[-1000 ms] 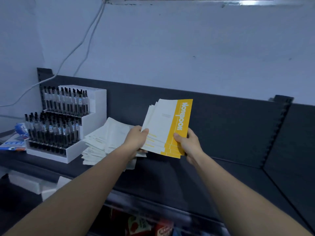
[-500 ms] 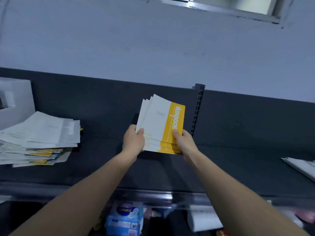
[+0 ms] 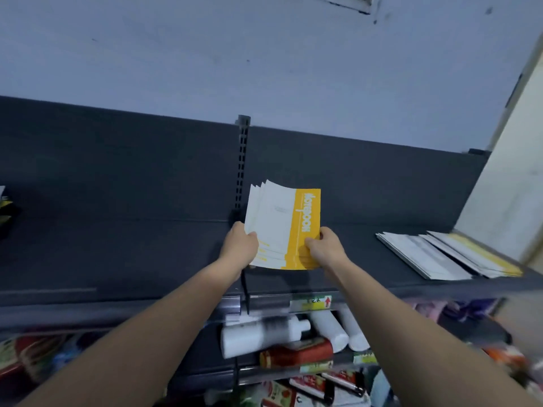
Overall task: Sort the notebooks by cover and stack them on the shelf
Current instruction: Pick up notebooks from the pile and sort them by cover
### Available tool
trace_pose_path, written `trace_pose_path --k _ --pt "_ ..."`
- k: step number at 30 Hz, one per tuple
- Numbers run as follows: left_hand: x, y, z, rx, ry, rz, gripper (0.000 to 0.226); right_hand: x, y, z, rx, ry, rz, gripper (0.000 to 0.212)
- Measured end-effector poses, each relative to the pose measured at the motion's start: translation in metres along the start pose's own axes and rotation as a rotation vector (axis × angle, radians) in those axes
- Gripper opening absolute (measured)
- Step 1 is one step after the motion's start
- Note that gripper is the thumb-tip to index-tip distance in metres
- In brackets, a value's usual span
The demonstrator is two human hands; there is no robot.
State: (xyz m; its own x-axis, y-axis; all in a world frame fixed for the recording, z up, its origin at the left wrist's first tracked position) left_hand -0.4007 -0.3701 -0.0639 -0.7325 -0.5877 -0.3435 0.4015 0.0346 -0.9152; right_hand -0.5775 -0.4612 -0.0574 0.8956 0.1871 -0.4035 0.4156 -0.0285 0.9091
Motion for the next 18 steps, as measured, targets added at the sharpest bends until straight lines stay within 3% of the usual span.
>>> trace_pose_path --k 4,10,18 --pt "0.05 -0.007 0.011 -0.001 0.1 0.033 0.024 -0.038 -0.021 0.022 0.045 -0.058 -0.027 0.006" --pt "0.113 -0.008 0.035 0.012 0.201 0.102 0.017 -0.082 -0.047 0.054 0.095 -0.134 -0.116 0.015" --pt "0.186 -0.017 0.042 0.015 0.305 0.196 0.026 -0.128 -0.083 0.089 0.18 -0.154 -0.148 0.026"
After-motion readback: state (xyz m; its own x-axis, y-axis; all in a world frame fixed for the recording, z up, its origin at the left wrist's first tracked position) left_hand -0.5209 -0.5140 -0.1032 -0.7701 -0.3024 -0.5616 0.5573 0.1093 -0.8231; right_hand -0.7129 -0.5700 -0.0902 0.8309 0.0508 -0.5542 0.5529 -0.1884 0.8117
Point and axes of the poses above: each hand's wrist, its own z-axis towards the middle knuckle, its own x-axis out of the palm, y = z × x, the point moved 6 cm from there along z, towards the middle knuckle, and after that the axes turned 8 degrees about x, right-handed, at the moved point
